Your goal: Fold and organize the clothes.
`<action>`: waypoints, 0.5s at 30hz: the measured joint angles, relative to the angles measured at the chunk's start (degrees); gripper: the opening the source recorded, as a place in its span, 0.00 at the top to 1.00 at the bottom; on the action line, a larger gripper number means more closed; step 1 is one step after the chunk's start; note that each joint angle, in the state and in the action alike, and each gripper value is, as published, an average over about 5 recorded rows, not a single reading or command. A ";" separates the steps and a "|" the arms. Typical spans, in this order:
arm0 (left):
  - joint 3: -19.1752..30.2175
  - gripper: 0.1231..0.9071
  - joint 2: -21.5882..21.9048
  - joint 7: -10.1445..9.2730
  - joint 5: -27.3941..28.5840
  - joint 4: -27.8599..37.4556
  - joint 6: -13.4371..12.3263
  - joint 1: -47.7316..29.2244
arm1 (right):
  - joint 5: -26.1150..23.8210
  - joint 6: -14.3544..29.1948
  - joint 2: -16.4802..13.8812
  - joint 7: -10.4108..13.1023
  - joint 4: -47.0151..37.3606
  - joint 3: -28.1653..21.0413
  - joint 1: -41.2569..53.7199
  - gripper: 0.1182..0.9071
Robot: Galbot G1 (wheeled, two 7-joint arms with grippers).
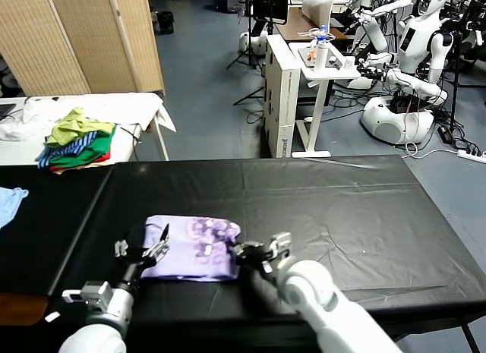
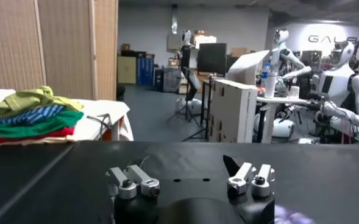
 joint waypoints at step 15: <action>0.33 0.00 -1.21 -0.88 -0.86 0.82 -1.12 1.40 | -8.01 2.17 -9.17 -3.98 5.51 6.63 -4.15 0.35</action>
